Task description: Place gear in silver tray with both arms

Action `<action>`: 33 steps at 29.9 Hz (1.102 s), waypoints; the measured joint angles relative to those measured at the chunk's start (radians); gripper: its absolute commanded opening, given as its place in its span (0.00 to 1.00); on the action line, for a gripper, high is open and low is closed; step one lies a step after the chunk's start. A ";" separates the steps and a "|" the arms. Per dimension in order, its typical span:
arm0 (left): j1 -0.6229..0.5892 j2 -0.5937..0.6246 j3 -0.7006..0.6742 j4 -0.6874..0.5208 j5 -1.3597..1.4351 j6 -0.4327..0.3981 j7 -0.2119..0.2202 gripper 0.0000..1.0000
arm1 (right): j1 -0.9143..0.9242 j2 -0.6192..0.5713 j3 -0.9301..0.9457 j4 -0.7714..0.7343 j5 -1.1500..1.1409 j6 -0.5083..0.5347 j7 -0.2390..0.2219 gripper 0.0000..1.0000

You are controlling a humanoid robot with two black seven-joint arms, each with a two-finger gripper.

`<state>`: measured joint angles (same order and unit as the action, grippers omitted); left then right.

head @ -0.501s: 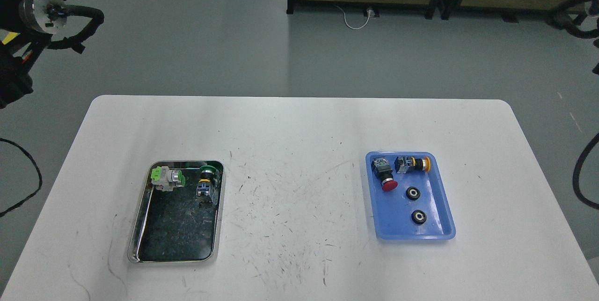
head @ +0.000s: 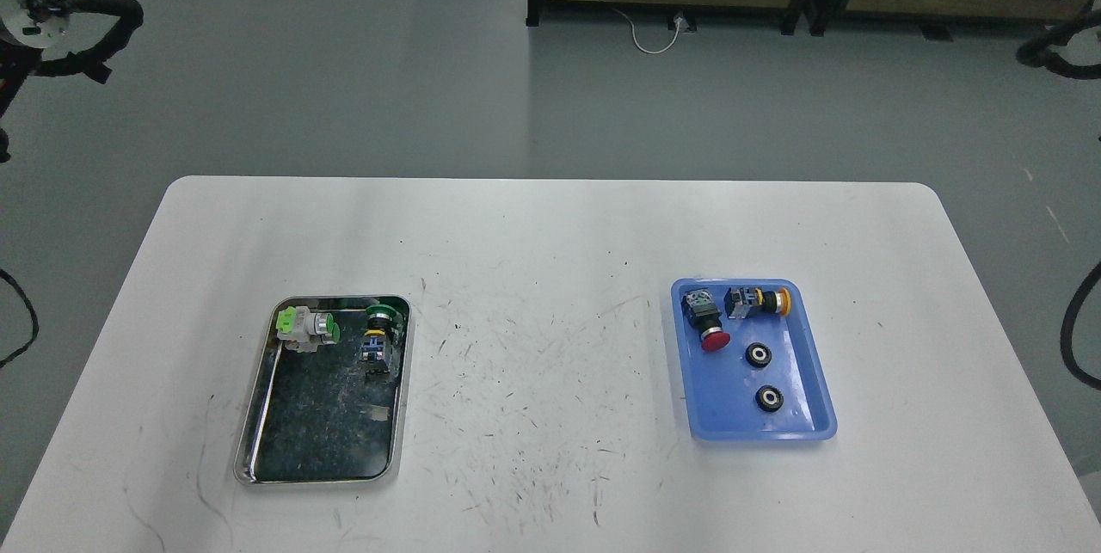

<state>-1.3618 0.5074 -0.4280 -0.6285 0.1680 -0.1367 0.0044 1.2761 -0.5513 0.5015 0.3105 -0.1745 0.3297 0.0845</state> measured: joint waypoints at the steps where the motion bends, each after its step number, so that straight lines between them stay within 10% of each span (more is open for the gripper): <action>1: 0.014 0.015 0.000 -0.002 0.000 -0.035 -0.002 0.99 | -0.010 -0.002 -0.004 0.025 0.000 0.013 0.000 0.99; 19: 0.409 0.351 -0.028 -0.248 -0.025 -0.130 -0.192 0.98 | -0.247 -0.265 -0.339 0.639 -0.126 0.108 -0.022 0.99; 33: 0.500 0.471 -0.039 -0.360 -0.059 -0.123 -0.250 0.98 | -0.585 -0.257 -0.367 0.664 -0.349 0.102 -0.020 0.99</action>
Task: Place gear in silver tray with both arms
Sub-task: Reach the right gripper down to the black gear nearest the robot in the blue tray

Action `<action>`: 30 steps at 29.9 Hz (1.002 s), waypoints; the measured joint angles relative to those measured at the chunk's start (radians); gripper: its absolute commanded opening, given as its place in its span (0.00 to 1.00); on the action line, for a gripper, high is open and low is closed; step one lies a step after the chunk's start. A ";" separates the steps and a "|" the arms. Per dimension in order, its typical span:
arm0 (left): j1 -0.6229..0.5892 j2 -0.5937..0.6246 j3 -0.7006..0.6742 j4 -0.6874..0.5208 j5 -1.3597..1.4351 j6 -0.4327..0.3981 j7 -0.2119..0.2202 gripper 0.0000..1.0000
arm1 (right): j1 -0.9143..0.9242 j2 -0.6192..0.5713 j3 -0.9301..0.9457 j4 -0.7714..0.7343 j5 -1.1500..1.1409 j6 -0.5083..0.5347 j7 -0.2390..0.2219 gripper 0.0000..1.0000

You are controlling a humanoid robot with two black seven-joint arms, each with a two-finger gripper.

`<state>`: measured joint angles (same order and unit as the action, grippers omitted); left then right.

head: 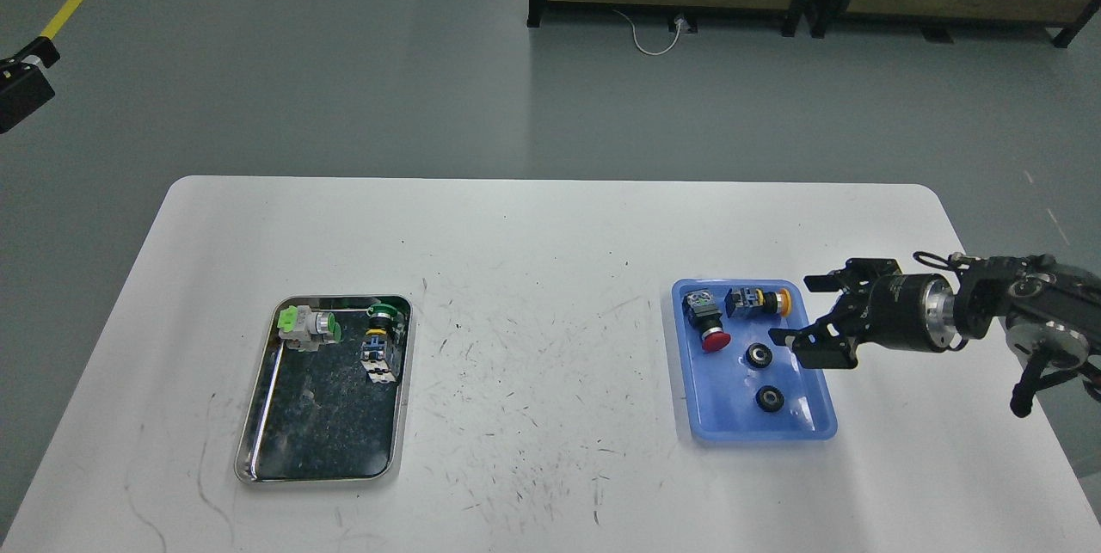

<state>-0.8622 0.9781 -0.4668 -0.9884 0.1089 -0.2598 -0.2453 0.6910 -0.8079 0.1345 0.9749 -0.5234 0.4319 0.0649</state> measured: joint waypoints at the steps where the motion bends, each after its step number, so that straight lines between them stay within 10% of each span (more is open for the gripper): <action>1: 0.000 0.000 -0.001 -0.001 0.000 0.000 0.002 0.98 | -0.010 0.009 0.002 -0.006 -0.008 -0.005 0.002 0.99; 30: 0.002 0.007 -0.009 0.002 0.000 0.009 0.005 0.97 | -0.058 0.199 0.005 -0.136 -0.097 -0.163 0.027 0.75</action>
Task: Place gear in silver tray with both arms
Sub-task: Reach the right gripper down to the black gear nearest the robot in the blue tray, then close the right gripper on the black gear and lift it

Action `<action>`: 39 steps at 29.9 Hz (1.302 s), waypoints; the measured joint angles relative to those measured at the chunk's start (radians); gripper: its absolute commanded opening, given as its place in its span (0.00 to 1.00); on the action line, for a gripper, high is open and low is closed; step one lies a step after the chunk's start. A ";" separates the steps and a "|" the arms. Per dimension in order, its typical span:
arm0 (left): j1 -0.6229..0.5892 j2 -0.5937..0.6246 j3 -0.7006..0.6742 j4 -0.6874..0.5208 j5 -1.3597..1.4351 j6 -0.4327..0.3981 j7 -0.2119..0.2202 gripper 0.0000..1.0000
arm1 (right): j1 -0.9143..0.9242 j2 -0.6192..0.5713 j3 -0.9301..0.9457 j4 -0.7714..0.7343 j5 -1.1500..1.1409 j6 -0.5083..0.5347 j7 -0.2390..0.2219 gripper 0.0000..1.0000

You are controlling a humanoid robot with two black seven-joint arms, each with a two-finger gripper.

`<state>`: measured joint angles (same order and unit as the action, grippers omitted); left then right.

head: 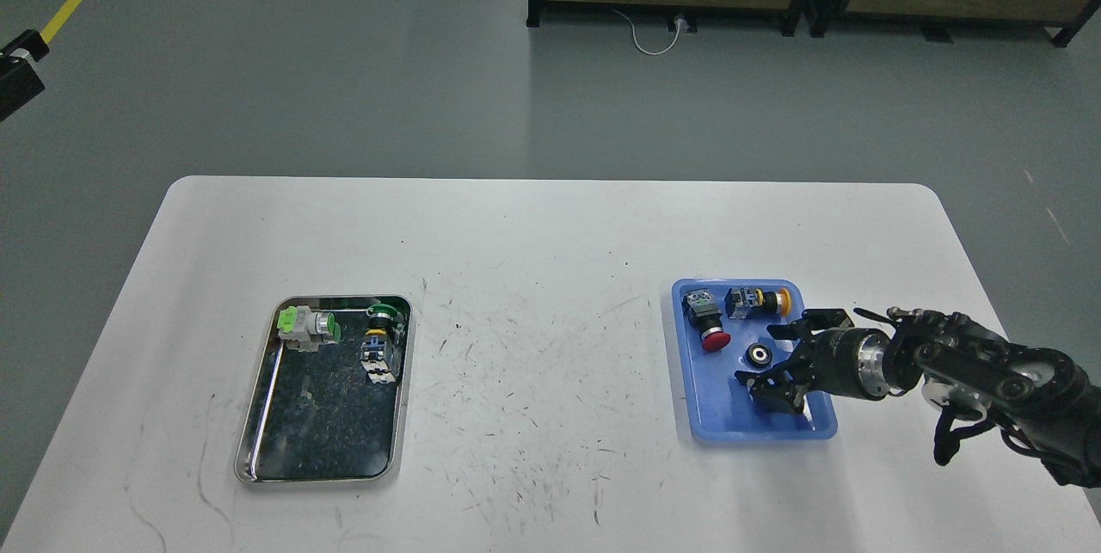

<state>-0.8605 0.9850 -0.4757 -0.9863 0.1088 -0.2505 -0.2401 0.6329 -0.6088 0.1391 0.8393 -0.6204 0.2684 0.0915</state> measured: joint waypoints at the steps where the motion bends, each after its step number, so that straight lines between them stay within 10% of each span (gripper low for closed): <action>1: 0.000 0.000 0.000 0.000 0.000 0.000 0.000 0.97 | -0.002 0.001 0.001 -0.001 -0.002 0.000 0.000 0.73; 39: 0.000 0.029 0.000 0.001 -0.001 -0.001 -0.001 0.97 | -0.007 -0.038 0.064 0.007 -0.003 0.098 0.007 0.19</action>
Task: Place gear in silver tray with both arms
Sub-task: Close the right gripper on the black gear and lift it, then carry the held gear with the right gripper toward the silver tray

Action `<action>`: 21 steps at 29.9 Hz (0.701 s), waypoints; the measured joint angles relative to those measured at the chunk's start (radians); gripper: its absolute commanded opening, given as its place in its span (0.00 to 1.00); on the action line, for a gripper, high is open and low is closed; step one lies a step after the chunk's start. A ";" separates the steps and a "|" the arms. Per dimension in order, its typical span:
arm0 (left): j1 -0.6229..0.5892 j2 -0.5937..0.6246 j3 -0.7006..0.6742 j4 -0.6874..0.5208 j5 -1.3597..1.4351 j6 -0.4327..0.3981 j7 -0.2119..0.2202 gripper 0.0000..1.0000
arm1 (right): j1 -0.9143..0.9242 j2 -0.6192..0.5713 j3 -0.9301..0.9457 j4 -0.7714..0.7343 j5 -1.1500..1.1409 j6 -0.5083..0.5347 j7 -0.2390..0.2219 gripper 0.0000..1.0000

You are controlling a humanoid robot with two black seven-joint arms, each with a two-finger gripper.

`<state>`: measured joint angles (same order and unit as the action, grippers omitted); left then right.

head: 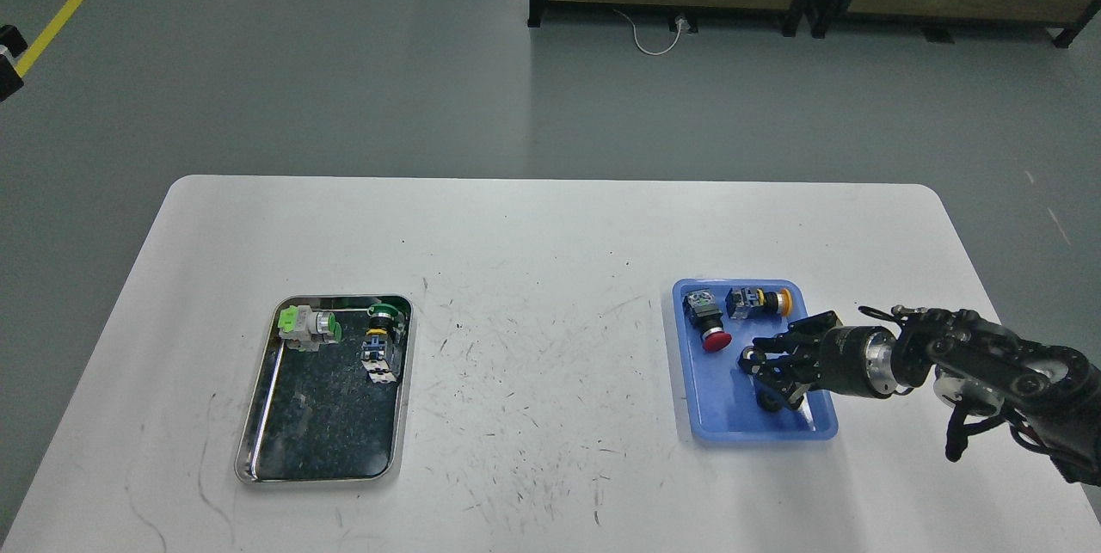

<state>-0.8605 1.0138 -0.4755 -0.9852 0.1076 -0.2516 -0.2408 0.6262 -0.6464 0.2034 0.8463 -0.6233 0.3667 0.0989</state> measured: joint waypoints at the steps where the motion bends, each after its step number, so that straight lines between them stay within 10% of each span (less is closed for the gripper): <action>1: 0.000 0.002 0.000 0.000 -0.001 0.000 0.001 0.97 | -0.002 -0.009 0.011 0.006 0.000 0.009 0.002 0.19; 21: -0.014 0.019 0.000 -0.005 -0.028 -0.003 0.015 0.97 | 0.273 0.011 -0.123 0.161 0.000 0.122 0.017 0.20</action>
<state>-0.8747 1.0331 -0.4757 -0.9907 0.0794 -0.2551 -0.2261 0.8992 -0.6356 0.0801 1.0071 -0.6237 0.4889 0.1164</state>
